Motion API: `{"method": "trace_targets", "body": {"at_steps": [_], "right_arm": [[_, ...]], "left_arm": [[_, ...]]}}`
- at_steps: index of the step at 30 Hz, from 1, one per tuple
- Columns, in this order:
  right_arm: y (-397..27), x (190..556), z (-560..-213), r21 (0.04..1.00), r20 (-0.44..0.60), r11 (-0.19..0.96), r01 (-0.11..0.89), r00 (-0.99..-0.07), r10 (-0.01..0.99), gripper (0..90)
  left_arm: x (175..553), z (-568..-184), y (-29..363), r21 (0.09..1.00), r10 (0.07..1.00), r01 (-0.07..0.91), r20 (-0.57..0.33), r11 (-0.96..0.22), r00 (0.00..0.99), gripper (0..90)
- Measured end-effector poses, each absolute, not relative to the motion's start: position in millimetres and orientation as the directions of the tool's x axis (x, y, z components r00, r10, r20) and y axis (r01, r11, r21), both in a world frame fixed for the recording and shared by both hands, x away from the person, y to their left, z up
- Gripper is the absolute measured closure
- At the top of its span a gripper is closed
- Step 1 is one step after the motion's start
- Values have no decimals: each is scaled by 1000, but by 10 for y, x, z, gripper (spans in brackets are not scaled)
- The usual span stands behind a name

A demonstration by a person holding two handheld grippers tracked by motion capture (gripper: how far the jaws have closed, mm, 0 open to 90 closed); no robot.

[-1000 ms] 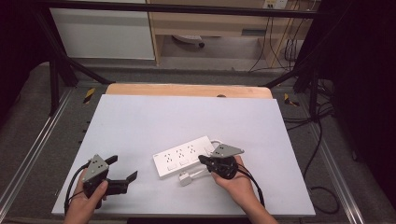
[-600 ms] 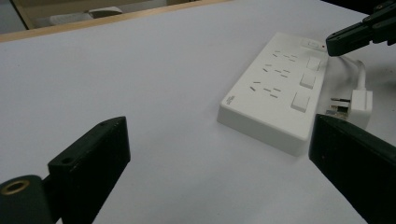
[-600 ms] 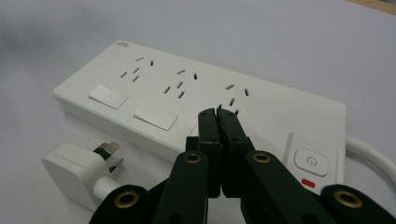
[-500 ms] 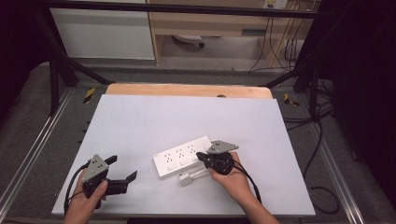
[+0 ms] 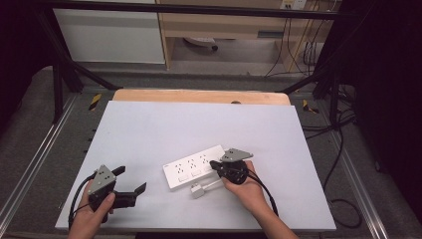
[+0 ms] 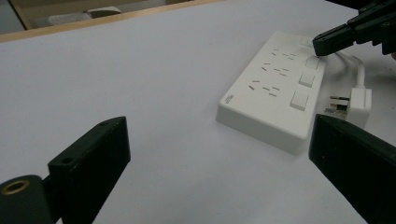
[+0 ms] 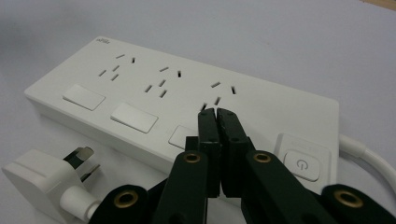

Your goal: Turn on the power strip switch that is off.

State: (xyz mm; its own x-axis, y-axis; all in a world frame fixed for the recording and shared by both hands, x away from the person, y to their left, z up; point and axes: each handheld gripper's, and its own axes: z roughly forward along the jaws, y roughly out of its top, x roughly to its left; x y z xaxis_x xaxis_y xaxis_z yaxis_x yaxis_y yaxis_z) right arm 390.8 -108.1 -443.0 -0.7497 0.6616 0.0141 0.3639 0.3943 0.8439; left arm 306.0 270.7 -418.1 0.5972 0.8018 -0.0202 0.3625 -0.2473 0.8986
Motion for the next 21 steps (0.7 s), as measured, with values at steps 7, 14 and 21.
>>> {"method": "trace_targets", "body": {"at_steps": [7,14,21], "right_arm": [[-1076,3921,-4445,842,16,395,367,-749,663,894],[-1074,3943,-4458,846,25,384,370,-747,664,892],[-1070,3961,-4468,850,29,377,368,-747,664,888]], "left_arm": [[3063,-4181,2709,898,802,362,-19,-249,597,54],[3064,-4184,2706,898,800,363,-18,-251,599,54],[3064,-4184,2706,897,800,363,-18,-252,599,54]]}}
